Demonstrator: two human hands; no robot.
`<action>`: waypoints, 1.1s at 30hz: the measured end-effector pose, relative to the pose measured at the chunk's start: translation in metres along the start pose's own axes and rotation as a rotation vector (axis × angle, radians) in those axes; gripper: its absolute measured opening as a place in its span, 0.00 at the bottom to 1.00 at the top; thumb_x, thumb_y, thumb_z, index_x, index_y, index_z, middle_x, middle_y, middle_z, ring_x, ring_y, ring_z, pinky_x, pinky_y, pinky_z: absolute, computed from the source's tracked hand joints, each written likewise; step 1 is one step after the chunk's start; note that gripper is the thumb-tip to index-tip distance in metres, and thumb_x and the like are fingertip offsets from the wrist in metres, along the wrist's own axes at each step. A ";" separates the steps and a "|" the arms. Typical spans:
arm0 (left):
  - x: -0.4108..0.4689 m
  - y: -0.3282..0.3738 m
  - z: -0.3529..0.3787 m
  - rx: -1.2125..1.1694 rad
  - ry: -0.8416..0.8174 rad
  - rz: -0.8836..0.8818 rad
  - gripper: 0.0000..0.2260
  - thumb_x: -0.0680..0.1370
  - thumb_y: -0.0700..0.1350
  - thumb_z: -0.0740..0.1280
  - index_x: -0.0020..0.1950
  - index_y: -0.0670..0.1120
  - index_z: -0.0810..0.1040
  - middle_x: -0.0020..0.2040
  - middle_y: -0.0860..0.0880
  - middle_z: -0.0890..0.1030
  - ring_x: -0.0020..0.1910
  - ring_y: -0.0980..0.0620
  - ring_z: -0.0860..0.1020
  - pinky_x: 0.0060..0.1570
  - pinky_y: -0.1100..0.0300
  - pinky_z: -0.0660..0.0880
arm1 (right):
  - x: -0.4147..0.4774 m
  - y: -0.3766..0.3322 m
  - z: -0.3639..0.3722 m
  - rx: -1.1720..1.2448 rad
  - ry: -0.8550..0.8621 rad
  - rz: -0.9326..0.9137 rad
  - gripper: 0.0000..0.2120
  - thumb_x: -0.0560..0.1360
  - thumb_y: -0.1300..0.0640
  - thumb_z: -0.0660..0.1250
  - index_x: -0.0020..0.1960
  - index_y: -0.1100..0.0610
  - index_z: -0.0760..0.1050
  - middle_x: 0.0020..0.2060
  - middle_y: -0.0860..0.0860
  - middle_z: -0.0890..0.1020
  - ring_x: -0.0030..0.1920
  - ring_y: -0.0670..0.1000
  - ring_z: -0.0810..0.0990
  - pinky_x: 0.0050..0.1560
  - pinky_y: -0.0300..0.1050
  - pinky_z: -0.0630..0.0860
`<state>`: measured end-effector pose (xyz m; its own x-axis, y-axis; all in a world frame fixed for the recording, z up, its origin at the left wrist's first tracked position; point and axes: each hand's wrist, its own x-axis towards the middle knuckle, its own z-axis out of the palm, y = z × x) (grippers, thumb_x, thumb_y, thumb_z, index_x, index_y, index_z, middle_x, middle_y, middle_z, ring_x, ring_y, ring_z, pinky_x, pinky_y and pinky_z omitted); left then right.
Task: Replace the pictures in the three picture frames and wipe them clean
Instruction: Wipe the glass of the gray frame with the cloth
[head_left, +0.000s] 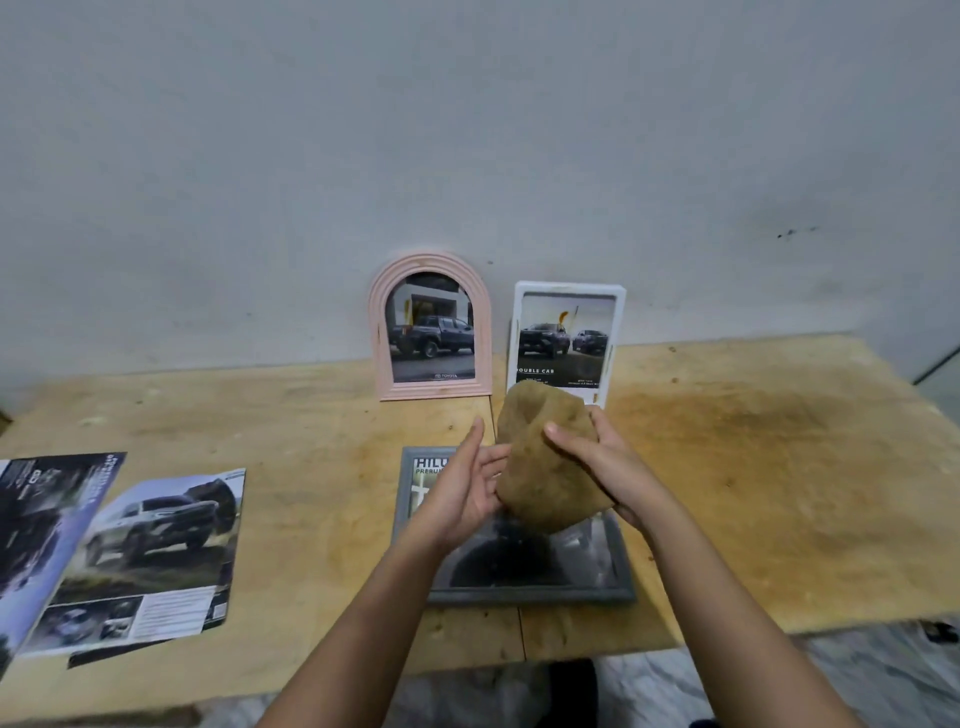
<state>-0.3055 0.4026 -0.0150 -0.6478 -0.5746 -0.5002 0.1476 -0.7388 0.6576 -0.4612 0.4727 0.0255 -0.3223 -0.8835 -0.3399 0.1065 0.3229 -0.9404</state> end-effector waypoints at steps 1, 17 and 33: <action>-0.002 0.004 -0.002 -0.069 -0.003 -0.028 0.24 0.78 0.56 0.58 0.61 0.36 0.74 0.44 0.42 0.84 0.39 0.49 0.84 0.38 0.58 0.81 | -0.001 -0.002 0.004 -0.022 -0.010 -0.002 0.13 0.74 0.51 0.68 0.56 0.52 0.71 0.51 0.51 0.81 0.49 0.49 0.80 0.50 0.45 0.78; -0.009 0.005 -0.035 -0.200 -0.021 0.034 0.24 0.71 0.35 0.68 0.67 0.36 0.69 0.59 0.37 0.79 0.52 0.44 0.81 0.50 0.53 0.80 | 0.002 0.011 0.016 -0.194 0.041 0.053 0.20 0.68 0.60 0.75 0.56 0.58 0.70 0.49 0.53 0.80 0.48 0.50 0.80 0.47 0.45 0.78; -0.034 0.099 0.007 0.617 0.022 0.922 0.17 0.67 0.32 0.71 0.29 0.56 0.82 0.28 0.65 0.79 0.32 0.69 0.76 0.36 0.74 0.71 | 0.024 -0.048 0.009 0.109 0.105 -0.530 0.25 0.67 0.78 0.67 0.53 0.52 0.72 0.44 0.52 0.81 0.44 0.44 0.81 0.43 0.36 0.78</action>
<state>-0.2742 0.3511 0.0713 -0.4668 -0.8248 0.3190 0.1647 0.2734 0.9477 -0.4655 0.4334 0.0627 -0.4500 -0.8751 0.1782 -0.0009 -0.1991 -0.9800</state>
